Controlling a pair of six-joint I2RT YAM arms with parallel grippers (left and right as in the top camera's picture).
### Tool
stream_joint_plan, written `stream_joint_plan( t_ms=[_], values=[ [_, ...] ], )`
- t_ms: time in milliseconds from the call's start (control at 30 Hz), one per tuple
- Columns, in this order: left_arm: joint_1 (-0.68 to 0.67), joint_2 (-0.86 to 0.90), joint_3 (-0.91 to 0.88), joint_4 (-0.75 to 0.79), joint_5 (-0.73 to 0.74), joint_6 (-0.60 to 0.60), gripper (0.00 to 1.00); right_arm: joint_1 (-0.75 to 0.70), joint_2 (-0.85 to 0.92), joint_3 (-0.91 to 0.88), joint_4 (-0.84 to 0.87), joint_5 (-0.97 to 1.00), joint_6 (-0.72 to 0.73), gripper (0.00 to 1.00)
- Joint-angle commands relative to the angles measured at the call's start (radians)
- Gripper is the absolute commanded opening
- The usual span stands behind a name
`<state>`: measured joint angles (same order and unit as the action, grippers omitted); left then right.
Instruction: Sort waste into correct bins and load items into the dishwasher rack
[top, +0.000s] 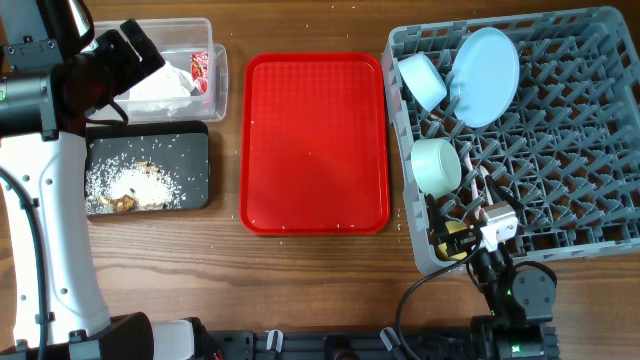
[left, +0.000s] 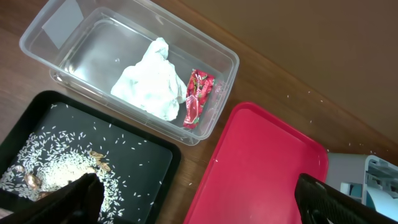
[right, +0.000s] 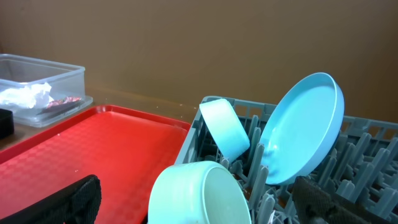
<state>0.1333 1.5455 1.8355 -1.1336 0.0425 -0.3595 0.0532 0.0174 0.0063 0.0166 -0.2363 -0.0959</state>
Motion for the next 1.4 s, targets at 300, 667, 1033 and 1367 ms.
stream_joint_plan(
  t_ms=[300,667,1033,1367],
  values=[
    [0.008,-0.001,-0.005,0.003,-0.019,0.016,1.00,-0.005,-0.014,-0.001,0.005,-0.021,-0.009,1.00],
    [0.016,-0.743,-0.909,0.759,0.126,0.255,1.00,-0.005,-0.014,-0.001,0.005,-0.021,-0.009,1.00],
    [0.001,-1.394,-1.699,1.071,0.159,0.248,1.00,-0.005,-0.014,-0.001,0.005,-0.021,-0.009,1.00],
    [-0.039,-1.543,-1.830,1.070,0.106,0.248,1.00,-0.005,-0.014,-0.001,0.005,-0.021,-0.009,1.00]
  ],
)
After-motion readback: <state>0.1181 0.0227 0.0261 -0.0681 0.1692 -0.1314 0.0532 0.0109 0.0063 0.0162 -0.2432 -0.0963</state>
